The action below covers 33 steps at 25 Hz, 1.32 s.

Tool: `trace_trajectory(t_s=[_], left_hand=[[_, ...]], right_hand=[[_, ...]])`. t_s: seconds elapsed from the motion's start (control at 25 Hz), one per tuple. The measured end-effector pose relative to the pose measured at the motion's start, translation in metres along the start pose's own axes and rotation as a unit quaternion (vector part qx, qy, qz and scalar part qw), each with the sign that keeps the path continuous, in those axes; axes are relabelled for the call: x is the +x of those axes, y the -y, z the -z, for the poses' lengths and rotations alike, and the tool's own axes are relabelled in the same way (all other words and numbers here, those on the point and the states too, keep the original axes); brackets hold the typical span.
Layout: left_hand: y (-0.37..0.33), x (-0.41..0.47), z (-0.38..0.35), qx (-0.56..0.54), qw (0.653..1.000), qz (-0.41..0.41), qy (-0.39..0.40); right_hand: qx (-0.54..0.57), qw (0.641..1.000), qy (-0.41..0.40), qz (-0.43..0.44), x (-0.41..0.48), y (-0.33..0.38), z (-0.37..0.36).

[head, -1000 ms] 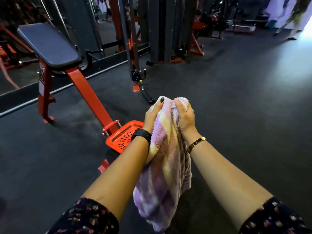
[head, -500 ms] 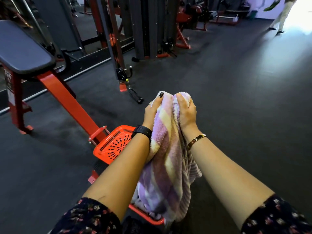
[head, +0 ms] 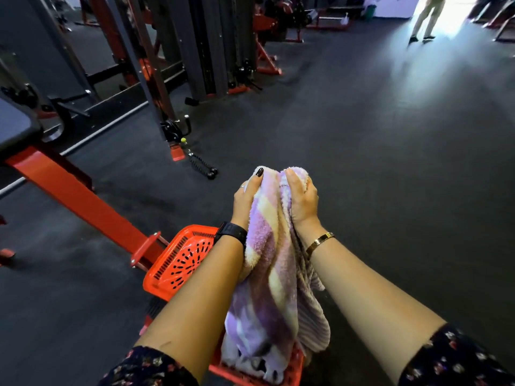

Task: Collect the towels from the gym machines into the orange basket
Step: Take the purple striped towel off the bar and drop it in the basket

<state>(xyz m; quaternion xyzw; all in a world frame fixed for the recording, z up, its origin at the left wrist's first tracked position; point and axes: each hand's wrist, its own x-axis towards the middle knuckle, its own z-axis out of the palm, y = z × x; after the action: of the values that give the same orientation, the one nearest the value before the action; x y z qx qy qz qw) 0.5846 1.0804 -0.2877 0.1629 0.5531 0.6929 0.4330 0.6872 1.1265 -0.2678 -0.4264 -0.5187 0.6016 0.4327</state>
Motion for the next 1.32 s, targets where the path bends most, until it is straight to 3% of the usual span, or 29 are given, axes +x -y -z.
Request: trace_trajectory(t_s=[0.32,0.44,0.6,0.84,1.08,1.32], left_hand=[[0.041,0.044,0.025,0.028,0.996,0.079,0.036],[0.05,0.046,0.037,0.067,0.995,0.068,0.003],[0.066,0.059,0.063,0.077,0.993,0.08,-0.035],[0.107,0.073,0.081,0.1,0.988,0.109,-0.031],[0.187,0.085,0.088,0.136,0.982,0.127,-0.021],[0.304,0.087,0.129,0.154,0.969,0.181,-0.065]], right_hand=[[0.003,0.994,-0.075,-0.074,0.018,-0.055,-0.014],[0.003,0.989,-0.11,-0.101,0.02,-0.079,-0.02],[0.009,0.986,-0.096,-0.134,0.023,-0.111,-0.038],[-0.004,0.974,-0.109,-0.198,0.028,-0.162,-0.039],[-0.054,0.955,-0.172,-0.237,0.032,-0.241,-0.01],[-0.118,0.924,-0.156,-0.328,0.009,-0.359,0.018]])
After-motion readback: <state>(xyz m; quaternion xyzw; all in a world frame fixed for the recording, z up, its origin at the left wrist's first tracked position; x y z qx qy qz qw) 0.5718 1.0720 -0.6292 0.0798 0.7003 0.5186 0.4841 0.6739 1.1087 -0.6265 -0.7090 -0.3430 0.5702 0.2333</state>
